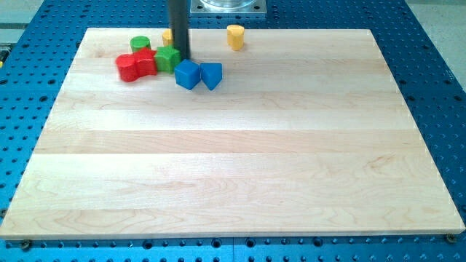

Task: Move the yellow hexagon horizontally left to the yellow heart

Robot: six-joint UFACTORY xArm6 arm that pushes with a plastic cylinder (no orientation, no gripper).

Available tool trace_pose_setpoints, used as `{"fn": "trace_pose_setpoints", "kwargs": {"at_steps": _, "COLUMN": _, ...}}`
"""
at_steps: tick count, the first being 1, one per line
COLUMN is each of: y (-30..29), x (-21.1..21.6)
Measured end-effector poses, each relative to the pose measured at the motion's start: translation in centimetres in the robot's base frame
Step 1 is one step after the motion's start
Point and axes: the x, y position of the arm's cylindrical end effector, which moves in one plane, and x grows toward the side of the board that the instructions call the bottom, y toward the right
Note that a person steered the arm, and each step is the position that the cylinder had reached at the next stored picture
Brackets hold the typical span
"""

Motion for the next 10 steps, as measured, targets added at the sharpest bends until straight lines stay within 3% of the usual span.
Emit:
{"fn": "trace_pose_setpoints", "kwargs": {"at_steps": 1, "y": -1.1, "x": 1.3}}
{"fn": "trace_pose_setpoints", "kwargs": {"at_steps": 2, "y": -1.4, "x": -2.9}}
{"fn": "trace_pose_setpoints", "kwargs": {"at_steps": 3, "y": -2.5, "x": -4.1}}
{"fn": "trace_pose_setpoints", "kwargs": {"at_steps": 5, "y": -7.3, "x": -2.9}}
{"fn": "trace_pose_setpoints", "kwargs": {"at_steps": 6, "y": -6.7, "x": -3.3}}
{"fn": "trace_pose_setpoints", "kwargs": {"at_steps": 7, "y": -7.0, "x": -8.5}}
{"fn": "trace_pose_setpoints", "kwargs": {"at_steps": 9, "y": 5.9, "x": -7.7}}
{"fn": "trace_pose_setpoints", "kwargs": {"at_steps": 10, "y": 8.0, "x": -5.5}}
